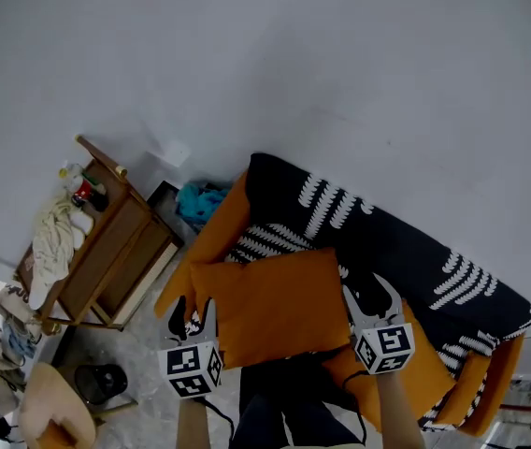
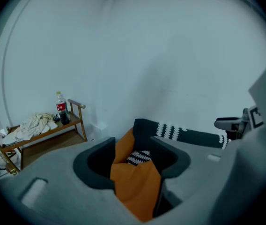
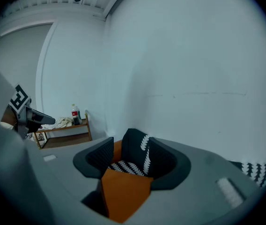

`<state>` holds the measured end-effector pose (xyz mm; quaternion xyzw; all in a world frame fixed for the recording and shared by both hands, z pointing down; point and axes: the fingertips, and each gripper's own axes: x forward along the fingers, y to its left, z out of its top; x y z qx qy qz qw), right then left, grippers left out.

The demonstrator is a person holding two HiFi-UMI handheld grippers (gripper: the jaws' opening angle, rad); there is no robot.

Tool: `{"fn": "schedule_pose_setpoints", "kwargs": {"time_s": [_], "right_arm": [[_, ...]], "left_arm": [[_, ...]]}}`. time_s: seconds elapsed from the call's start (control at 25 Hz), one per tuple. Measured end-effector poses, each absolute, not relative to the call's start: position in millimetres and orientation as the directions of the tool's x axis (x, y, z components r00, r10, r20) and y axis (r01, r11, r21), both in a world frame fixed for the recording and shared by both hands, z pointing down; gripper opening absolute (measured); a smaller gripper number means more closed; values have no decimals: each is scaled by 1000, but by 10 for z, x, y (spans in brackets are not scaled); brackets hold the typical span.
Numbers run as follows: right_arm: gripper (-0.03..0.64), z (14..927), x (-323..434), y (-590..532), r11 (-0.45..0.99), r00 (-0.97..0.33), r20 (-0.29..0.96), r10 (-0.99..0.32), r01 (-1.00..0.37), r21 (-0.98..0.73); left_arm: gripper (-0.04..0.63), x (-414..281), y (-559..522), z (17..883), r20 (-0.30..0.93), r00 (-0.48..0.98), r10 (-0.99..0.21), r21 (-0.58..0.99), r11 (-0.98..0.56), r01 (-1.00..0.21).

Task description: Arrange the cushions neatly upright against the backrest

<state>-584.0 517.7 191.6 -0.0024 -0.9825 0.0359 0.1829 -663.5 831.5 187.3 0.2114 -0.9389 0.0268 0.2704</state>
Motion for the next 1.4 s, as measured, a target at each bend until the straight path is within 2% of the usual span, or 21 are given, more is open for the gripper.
{"fn": "schedule_pose_setpoints", "kwargs": {"time_s": [0.4,0.76,1.0,1.16,1.4], "right_arm": [[253,3100,-6261,4992,991,-862,506,30,-42,-130],[265,4112,-6517,4890,990,-760,644,86,-7,-142],[270,4577,-6610,4748,977,-722,686,91,-68,-201],[289,4836,-6677,4712,968,-702,704,108,-85,-234],[352,5174,-6793,4685,966,-671,727,148,-61,-253]], "left_arm": [[282,-7085,8450,3079,672,-633,-384,128,902,-412],[330,-7430,8445,3950,752,-539,-379,162,899,-407],[360,-7537,8339,4376,797,-461,-391,180,881,-437],[402,-7552,8313,4616,815,-422,-397,202,877,-436],[428,-7593,8379,4864,822,-434,-368,183,893,-411]]}}
